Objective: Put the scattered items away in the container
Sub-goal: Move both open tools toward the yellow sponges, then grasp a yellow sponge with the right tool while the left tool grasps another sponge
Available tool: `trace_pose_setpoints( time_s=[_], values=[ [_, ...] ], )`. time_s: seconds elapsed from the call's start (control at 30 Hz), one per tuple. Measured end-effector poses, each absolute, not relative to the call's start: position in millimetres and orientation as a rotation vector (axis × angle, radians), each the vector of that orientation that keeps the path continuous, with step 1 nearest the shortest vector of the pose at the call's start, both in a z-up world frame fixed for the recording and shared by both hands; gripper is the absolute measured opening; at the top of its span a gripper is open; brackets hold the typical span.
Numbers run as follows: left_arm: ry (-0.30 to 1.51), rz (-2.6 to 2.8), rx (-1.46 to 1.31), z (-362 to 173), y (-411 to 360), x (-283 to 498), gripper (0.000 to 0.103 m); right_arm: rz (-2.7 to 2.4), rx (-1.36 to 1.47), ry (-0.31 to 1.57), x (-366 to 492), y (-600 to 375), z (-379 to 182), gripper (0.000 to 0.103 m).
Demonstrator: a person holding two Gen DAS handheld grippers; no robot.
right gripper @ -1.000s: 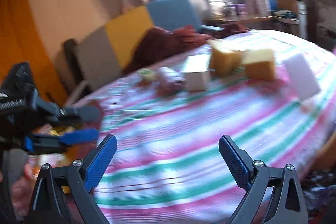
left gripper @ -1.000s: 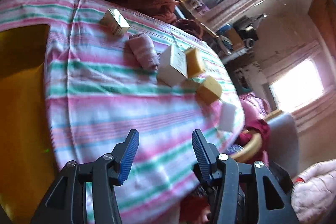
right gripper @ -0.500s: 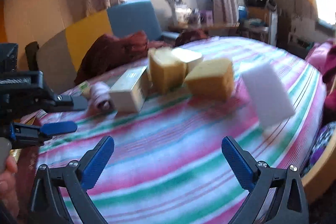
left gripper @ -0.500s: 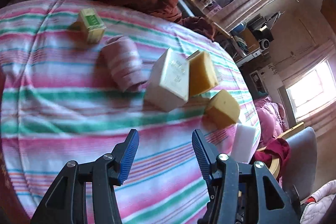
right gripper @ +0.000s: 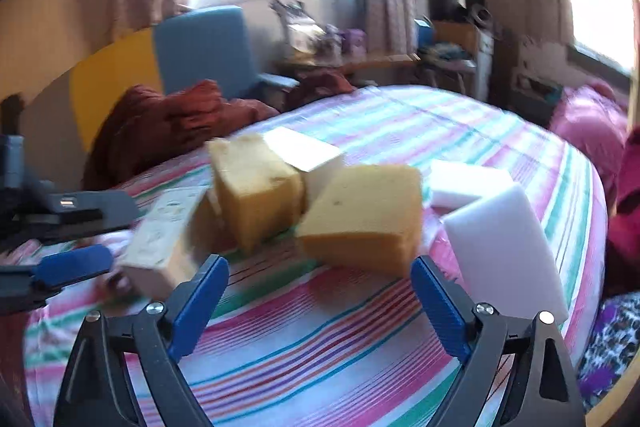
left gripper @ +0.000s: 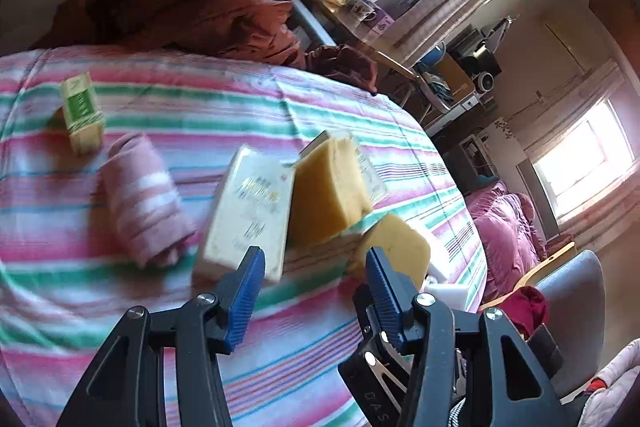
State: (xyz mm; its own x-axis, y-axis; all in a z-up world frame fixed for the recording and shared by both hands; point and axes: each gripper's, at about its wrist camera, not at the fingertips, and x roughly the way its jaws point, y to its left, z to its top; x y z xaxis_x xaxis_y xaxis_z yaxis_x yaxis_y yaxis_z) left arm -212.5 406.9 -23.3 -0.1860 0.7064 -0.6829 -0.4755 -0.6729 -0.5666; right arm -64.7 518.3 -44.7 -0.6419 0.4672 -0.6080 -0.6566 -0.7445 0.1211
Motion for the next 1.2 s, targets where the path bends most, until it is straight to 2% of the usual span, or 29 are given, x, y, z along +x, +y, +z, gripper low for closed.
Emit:
trace_pose_setpoints(
  time_s=[0.27, 0.4, 0.53, 0.7, 0.93, 1.03, 1.1, 1.2],
  values=[
    [-0.267, 1.922, -1.301, -17, 449, -228, 0.053, 2.312, -0.806, 0.505, -88, 554, -53, 0.093],
    [-0.201, 1.934, -1.302, -17, 476, -234, 0.053, 2.261, -0.841, 0.518, -94, 569, -59, 0.078],
    [-0.183, 1.928, -1.317, -25, 484, -230, 0.053, 2.278, -0.828, 0.526, -88, 569, -58, 0.073],
    [-0.178, 1.923, -1.384, -36, 499, -228, 0.053, 2.292, -0.822, 0.548, -81, 569, -60, 0.073],
    [0.038, 2.078, -1.334, -31, 529, -226, 0.054, 2.311, -0.823, 0.561, -77, 568, -62, 0.073],
    [0.12, 2.096, -1.303, -31, 536, -226, 0.058, 2.319, -0.835, 0.552, -77, 567, -63, 0.073],
    [0.148, 2.103, -1.294, -32, 536, -228, 0.06, 2.325, -0.832, 0.555, -75, 565, -63, 0.073],
    [0.153, 2.109, -1.271, -37, 535, -230, 0.059, 2.328, -0.835, 0.555, -76, 565, -63, 0.073]
  ],
)
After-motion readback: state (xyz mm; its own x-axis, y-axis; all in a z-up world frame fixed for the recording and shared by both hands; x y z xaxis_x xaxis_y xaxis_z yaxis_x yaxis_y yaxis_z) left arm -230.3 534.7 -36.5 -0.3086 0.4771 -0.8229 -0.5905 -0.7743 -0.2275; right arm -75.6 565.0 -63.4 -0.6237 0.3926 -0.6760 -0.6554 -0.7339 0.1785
